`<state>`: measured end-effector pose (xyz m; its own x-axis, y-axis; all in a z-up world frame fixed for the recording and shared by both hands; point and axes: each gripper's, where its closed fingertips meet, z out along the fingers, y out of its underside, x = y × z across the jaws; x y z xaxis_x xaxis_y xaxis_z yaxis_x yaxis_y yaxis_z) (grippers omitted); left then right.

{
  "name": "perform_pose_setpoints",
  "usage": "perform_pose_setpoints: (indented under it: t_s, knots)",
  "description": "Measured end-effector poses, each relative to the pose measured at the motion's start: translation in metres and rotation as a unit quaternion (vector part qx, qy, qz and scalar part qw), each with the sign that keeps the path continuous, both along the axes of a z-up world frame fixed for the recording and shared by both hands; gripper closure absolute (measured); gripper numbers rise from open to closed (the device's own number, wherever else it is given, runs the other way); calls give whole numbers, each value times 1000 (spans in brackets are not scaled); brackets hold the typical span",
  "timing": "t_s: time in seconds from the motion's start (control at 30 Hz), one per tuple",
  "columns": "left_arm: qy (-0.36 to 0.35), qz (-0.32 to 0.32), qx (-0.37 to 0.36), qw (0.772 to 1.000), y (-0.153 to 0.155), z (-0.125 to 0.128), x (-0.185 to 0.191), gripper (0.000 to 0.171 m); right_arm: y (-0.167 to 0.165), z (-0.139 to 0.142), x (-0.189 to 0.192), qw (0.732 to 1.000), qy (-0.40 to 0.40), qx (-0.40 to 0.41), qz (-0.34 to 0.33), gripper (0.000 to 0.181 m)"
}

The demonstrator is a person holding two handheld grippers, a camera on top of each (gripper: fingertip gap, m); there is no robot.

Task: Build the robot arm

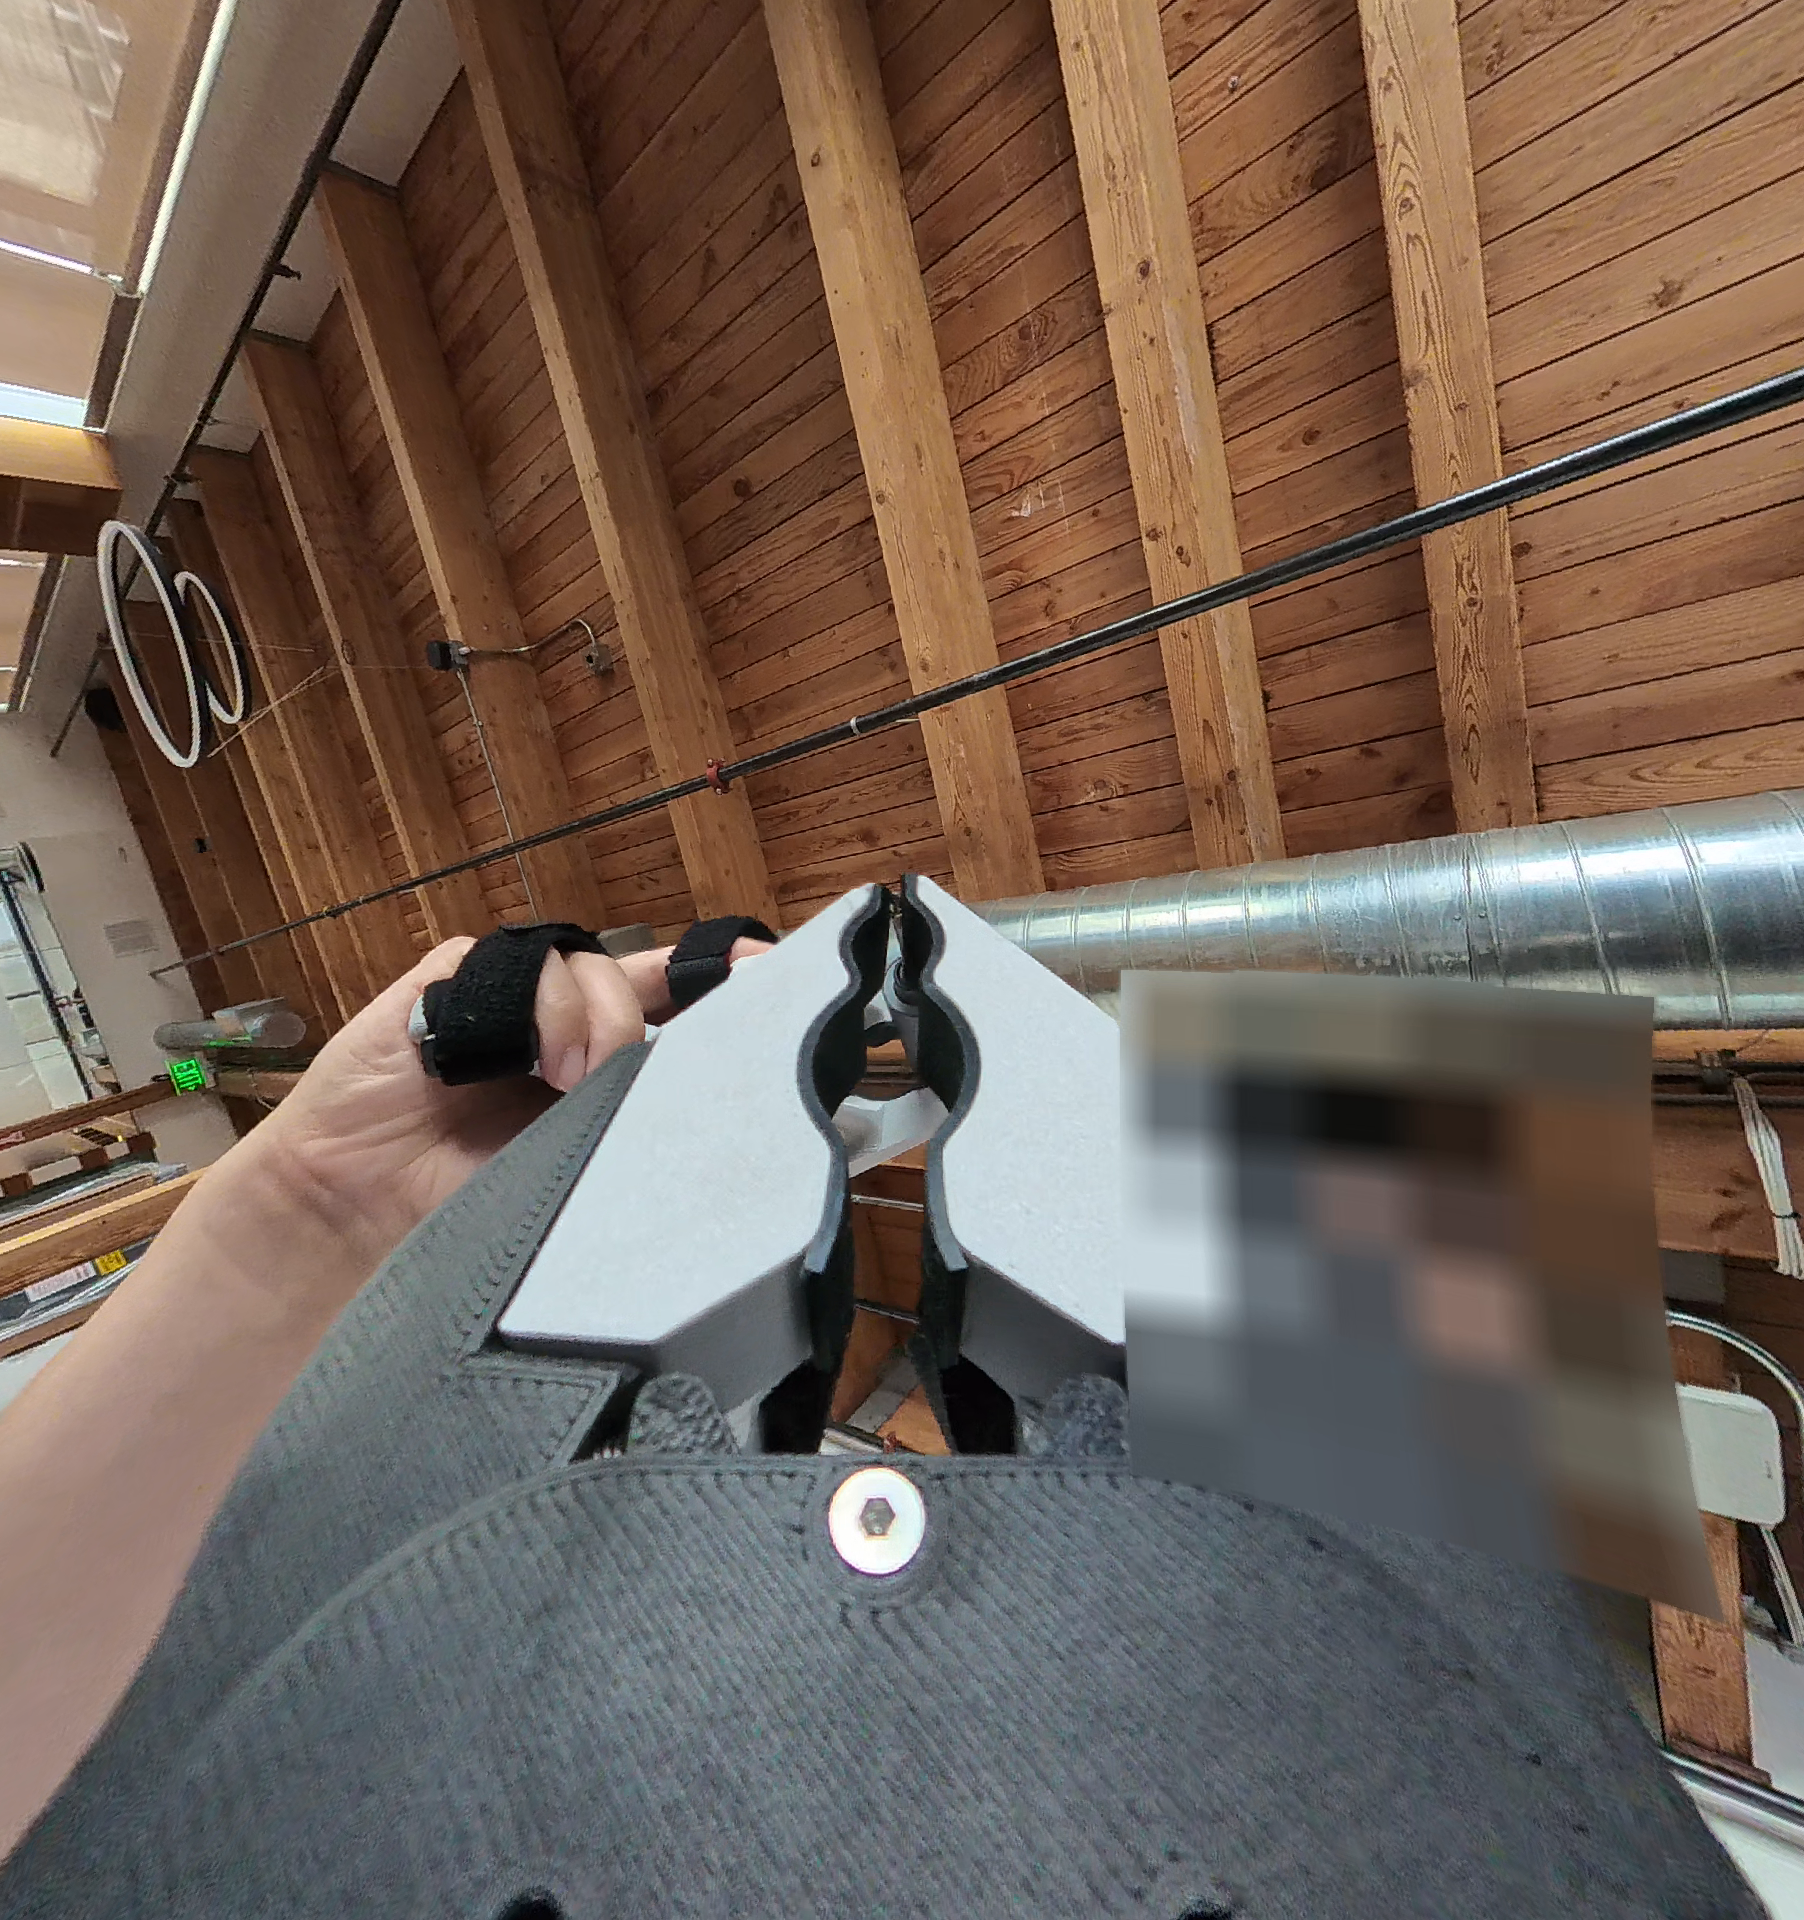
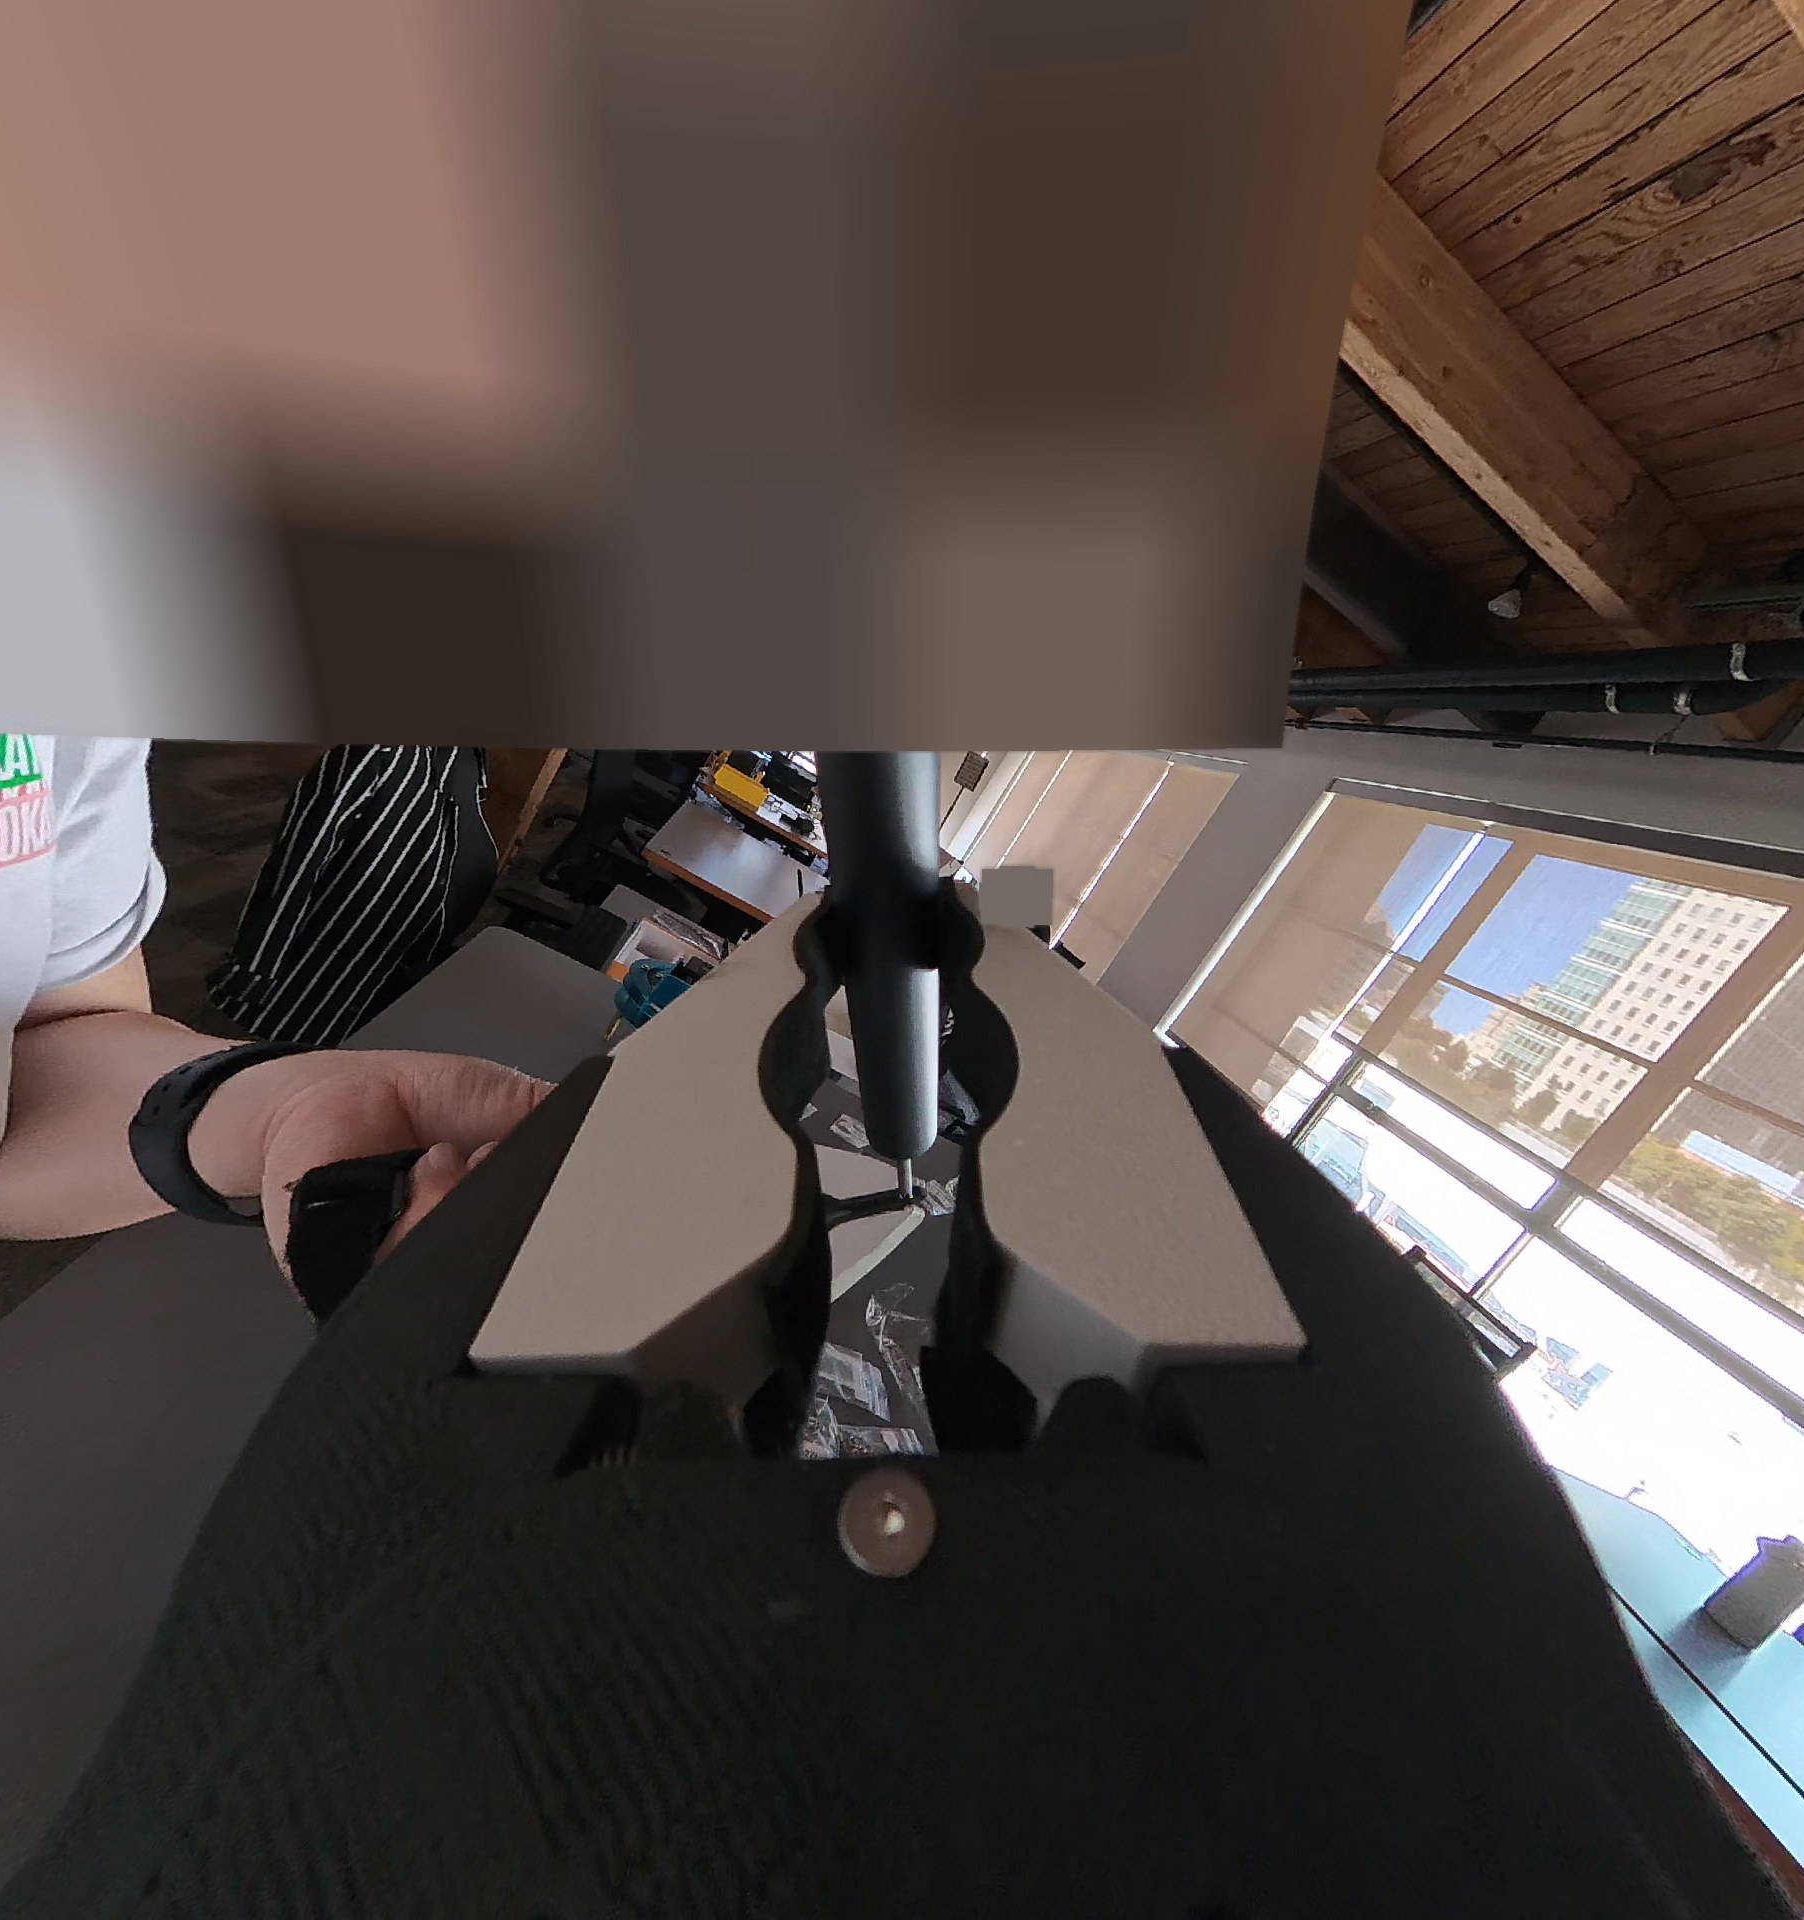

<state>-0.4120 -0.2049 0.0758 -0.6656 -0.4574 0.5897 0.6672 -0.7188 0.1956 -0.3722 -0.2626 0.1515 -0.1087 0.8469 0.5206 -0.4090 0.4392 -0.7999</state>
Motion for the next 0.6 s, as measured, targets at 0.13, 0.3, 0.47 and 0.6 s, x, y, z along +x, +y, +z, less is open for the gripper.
perform_pose_setpoints:
  t_s: [0.13,0.3,0.47,0.6]
  knots:
    - [0,-3,4,1000,0,0,1,169,1,-1,0,1000,-2,0,-2,165]
    - [-9,-18,8,1000,0,2,5,165,2,-5,-3,1000,-10,6,-7,165]
    - [-10,-20,3,1000,1,0,7,163,2,-7,-4,1000,-12,8,-8,165]
    - [1,-27,3,1000,-2,0,14,153,3,-7,-5,1000,-13,5,-8,165]
